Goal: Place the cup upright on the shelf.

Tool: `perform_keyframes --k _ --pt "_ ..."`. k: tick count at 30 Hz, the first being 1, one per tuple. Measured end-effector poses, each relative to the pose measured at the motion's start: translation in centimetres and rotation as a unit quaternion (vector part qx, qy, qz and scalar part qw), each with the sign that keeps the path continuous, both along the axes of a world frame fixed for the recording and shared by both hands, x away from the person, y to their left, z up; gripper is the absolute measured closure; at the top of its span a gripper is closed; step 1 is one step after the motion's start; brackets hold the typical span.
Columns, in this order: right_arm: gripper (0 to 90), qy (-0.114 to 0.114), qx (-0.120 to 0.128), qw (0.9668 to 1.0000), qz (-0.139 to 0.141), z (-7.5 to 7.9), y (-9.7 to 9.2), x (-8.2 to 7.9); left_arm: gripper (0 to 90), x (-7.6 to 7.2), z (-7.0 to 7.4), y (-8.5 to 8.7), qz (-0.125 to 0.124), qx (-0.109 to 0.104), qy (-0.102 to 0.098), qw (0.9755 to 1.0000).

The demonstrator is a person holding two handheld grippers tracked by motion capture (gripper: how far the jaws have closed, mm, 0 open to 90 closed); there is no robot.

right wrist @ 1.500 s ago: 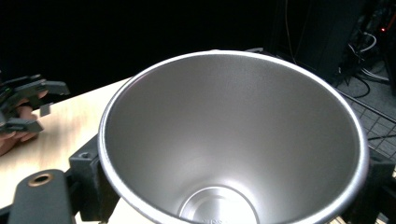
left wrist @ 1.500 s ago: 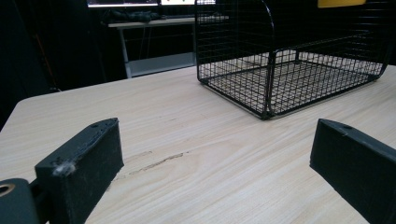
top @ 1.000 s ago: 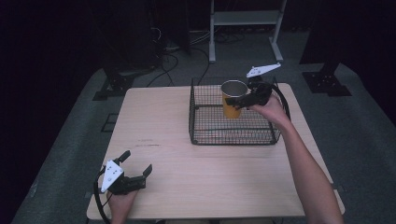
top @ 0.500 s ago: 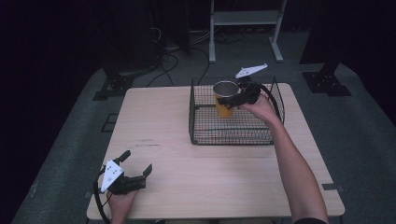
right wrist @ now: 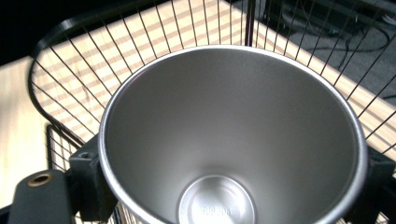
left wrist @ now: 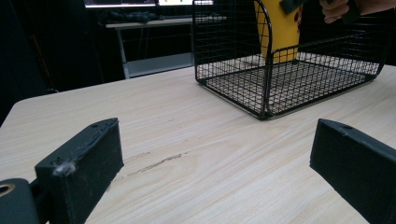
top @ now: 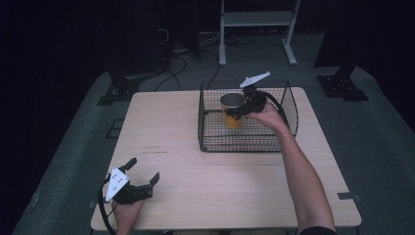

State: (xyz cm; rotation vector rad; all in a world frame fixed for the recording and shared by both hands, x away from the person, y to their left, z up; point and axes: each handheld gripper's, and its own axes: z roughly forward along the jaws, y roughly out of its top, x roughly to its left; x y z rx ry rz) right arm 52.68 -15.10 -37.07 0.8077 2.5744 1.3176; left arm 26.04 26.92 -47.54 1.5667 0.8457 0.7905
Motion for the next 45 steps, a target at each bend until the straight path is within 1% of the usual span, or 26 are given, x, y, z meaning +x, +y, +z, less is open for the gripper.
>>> perform_keyframes --k 2,6,9,10,12,17,21,23,25,28,34,42,45 --pt "12.5 0.0 -0.009 1.0 0.001 -0.4 0.1 0.1 1.8 0.0 0.0 0.0 0.0 0.0 0.0 1.0" --pt "12.5 0.006 -0.014 0.9999 0.005 -1.0 0.3 0.1 1.8 0.0 0.0 0.0 0.0 -0.001 0.0 1.0" --pt "12.5 0.01 -0.021 0.9997 0.002 -1.3 0.4 0.2 1.8 0.0 0.0 0.0 0.0 -0.001 -0.001 1.0" --pt "12.5 0.012 -0.036 0.9993 0.0 -1.5 0.5 0.3 1.8 0.0 0.0 0.0 0.0 -0.001 -0.001 1.0" --pt "12.4 0.015 -0.043 0.999 -0.001 -1.6 0.4 0.3 1.8 0.0 0.0 0.0 0.0 -0.001 -0.001 1.0" --pt "12.4 0.021 -0.042 0.9989 -0.009 -2.0 0.2 0.4 1.8 0.0 0.0 0.1 -0.001 -0.002 0.0 1.0" --pt "12.3 0.024 -0.054 0.9982 -0.012 -2.4 0.2 0.5 1.8 0.0 0.0 0.1 -0.001 -0.002 0.0 1.0" --pt "12.3 0.025 -0.056 0.9981 -0.014 -2.5 0.2 0.5 1.8 0.0 0.0 0.1 0.0 -0.002 -0.001 1.0" --pt "12.3 0.023 -0.061 0.9977 -0.018 -2.6 0.2 0.5 1.8 0.0 0.0 0.1 -0.001 -0.002 -0.001 1.0" --pt "12.2 0.02 -0.073 0.997 -0.016 -2.7 0.3 0.5 1.8 0.0 0.0 0.1 -0.001 -0.002 -0.001 1.0" --pt "11.9 0.019 -0.072 0.9971 -0.017 -2.7 0.4 0.3 1.8 0.0 0.0 0.1 -0.002 -0.004 -0.002 1.0" --pt "10.9 0.016 -0.081 0.9965 -0.01 -2.8 0.3 0.0 1.8 0.0 0.0 0.1 -0.003 -0.003 -0.002 1.0" --pt "9.3 0.016 -0.078 0.9968 -0.01 -2.8 0.2 0.0 1.8 0.0 0.0 0.1 -0.003 -0.003 -0.001 1.0"
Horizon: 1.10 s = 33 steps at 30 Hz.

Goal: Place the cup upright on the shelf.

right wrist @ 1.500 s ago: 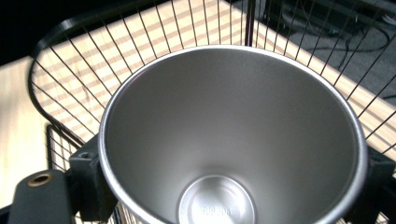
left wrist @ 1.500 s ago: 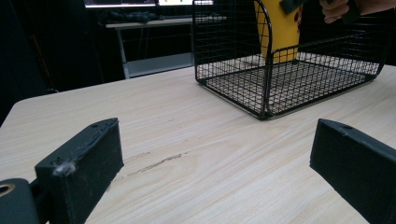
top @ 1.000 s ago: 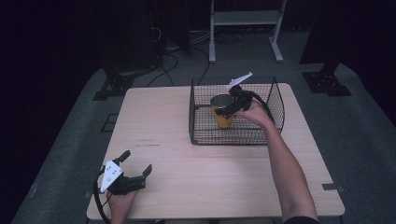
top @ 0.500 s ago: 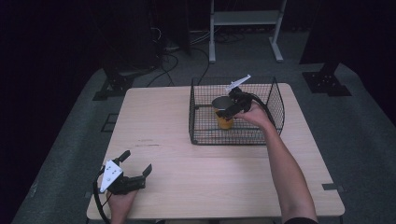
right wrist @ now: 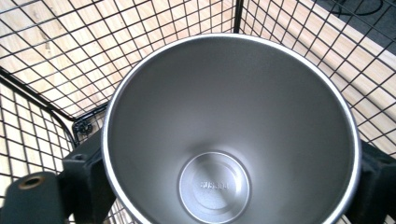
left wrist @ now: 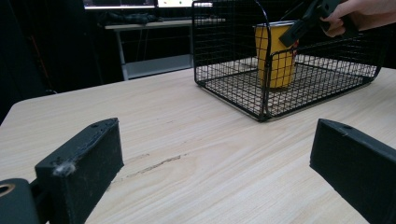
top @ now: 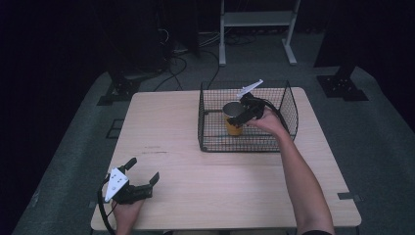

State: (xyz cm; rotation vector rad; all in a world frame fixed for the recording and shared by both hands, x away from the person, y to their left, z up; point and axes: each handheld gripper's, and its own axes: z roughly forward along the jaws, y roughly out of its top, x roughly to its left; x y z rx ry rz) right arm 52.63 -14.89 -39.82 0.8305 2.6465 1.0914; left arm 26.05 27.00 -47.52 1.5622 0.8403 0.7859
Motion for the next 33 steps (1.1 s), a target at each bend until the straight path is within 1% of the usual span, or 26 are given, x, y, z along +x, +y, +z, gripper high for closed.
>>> perform_keyframes --k 2,6,7,12,14,16,18,22,26,27,28,30,33 --pt "8.6 0.001 -0.004 1.0 0.001 -0.1 0.0 -0.1 1.8 0.0 0.0 0.0 0.0 0.0 0.0 1.0" --pt "5.9 0.004 -0.001 1.0 0.002 -0.1 -0.1 -0.2 1.8 0.0 0.0 0.0 -0.001 0.0 0.0 1.0" --pt "1.2 0.003 0.002 1.0 -0.002 -0.1 -0.1 -0.2 1.8 0.0 0.0 0.0 -0.001 0.0 0.0 1.0" --pt "1.2 0.001 -0.002 1.0 -0.004 0.1 -0.2 -0.3 1.8 0.0 0.0 0.0 -0.001 0.0 0.0 1.0" --pt "1.2 -0.001 0.009 1.0 -0.004 0.4 -0.3 -0.4 1.8 0.0 0.0 0.0 -0.001 0.001 0.0 1.0" --pt "1.2 -0.006 0.011 0.9999 -0.003 0.6 -0.3 -0.5 1.8 0.0 0.0 0.0 0.0 0.001 0.0 1.0" --pt "1.2 -0.005 0.018 0.9998 -0.003 0.8 -0.4 -0.5 1.8 0.0 0.0 0.0 0.002 0.0 -0.001 1.0" --pt "1.2 -0.014 0.036 0.9992 -0.005 1.5 -0.8 -0.7 1.8 0.0 0.0 0.0 0.002 0.001 -0.001 1.0" --pt "1.2 -0.025 0.061 0.9977 -0.013 2.3 -1.3 -0.8 1.8 0.1 0.0 0.0 0.003 0.001 -0.001 1.0" --pt "1.2 -0.026 0.069 0.9972 -0.014 2.4 -1.5 -0.8 1.8 0.1 0.0 0.0 0.005 0.0 0.0 1.0" --pt "1.2 -0.022 0.076 0.9968 -0.011 2.6 -1.6 -0.8 1.8 0.1 0.0 0.0 0.006 0.0 0.0 1.0" --pt "1.2 -0.024 0.073 0.997 -0.011 2.8 -1.7 -0.9 1.8 0.2 0.0 0.1 0.007 -0.002 0.0 1.0" --pt "1.2 -0.023 0.083 0.9962 -0.01 3.3 -1.9 -1.2 1.8 0.2 0.0 0.1 0.005 -0.002 -0.001 1.0"
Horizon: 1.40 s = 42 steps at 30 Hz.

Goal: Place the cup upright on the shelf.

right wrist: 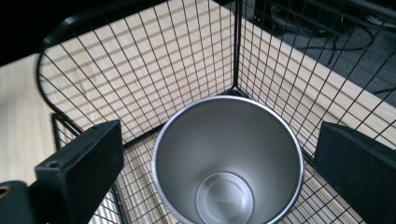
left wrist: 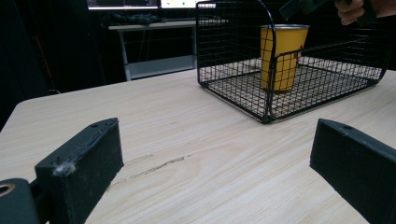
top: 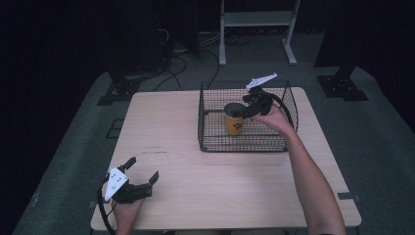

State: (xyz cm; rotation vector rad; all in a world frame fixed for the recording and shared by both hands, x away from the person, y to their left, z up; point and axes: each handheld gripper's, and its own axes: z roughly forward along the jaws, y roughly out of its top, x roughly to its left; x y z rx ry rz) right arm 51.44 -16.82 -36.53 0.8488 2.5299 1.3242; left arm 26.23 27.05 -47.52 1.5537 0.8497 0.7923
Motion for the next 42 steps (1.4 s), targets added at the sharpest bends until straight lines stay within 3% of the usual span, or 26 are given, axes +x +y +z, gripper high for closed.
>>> perform_keyframes --k 9,15,21,31,42 --pt "1.5 0.002 0.036 0.9993 0.011 1.8 -1.1 -2.2 1.8 -0.1 0.0 -0.1 0.002 0.005 0.0 1.0" --pt "1.5 0.0 0.057 0.9982 0.02 2.7 -2.8 -4.5 1.8 -0.1 0.0 -0.1 -0.001 0.005 0.0 1.0" --pt "1.5 0.009 0.062 0.9979 0.018 2.3 -4.7 -6.3 1.8 -0.2 0.0 -0.1 0.001 0.004 0.002 1.0" --pt "1.5 0.004 0.077 0.9969 0.015 2.3 -6.6 -8.3 1.8 -0.2 0.0 -0.1 0.002 0.005 0.002 1.0" --pt "1.5 0.013 0.081 0.9965 0.017 1.6 -7.6 -9.8 1.8 -0.2 0.0 -0.1 0.002 0.006 0.001 1.0"
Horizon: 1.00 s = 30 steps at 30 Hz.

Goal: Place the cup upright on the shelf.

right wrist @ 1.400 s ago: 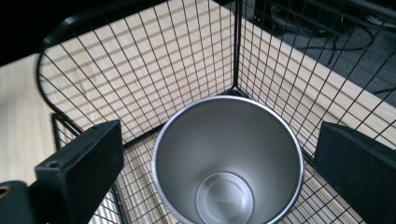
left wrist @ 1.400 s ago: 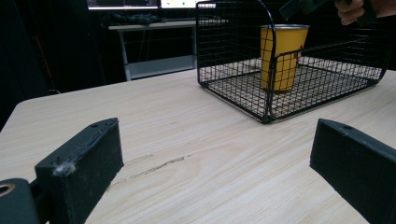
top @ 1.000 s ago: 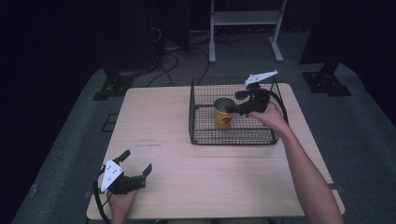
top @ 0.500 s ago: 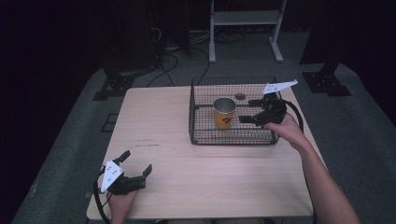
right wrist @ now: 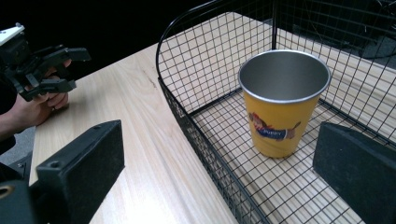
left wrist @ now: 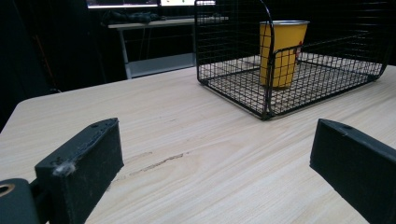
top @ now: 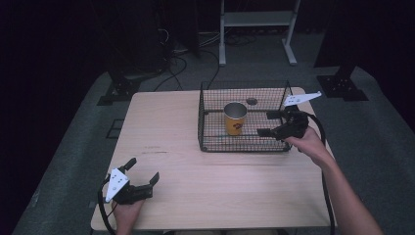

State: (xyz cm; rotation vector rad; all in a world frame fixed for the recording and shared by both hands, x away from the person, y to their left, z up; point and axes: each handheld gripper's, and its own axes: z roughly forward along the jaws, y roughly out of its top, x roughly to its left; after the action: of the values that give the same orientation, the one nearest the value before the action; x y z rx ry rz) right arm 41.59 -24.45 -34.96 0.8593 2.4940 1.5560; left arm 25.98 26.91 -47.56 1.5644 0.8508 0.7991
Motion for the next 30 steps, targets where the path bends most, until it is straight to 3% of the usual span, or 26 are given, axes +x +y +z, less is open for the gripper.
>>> perform_keyframes --k 24,30 --pt "1.5 0.019 -0.008 0.9998 -0.004 -3.3 -2.7 -3.3 1.8 0.0 0.0 -0.1 -0.001 0.005 0.0 1.0" --pt "1.5 0.026 0.009 0.9995 -0.015 -4.2 -3.9 -4.0 1.8 0.0 0.0 -0.1 -0.001 0.005 0.0 1.0"
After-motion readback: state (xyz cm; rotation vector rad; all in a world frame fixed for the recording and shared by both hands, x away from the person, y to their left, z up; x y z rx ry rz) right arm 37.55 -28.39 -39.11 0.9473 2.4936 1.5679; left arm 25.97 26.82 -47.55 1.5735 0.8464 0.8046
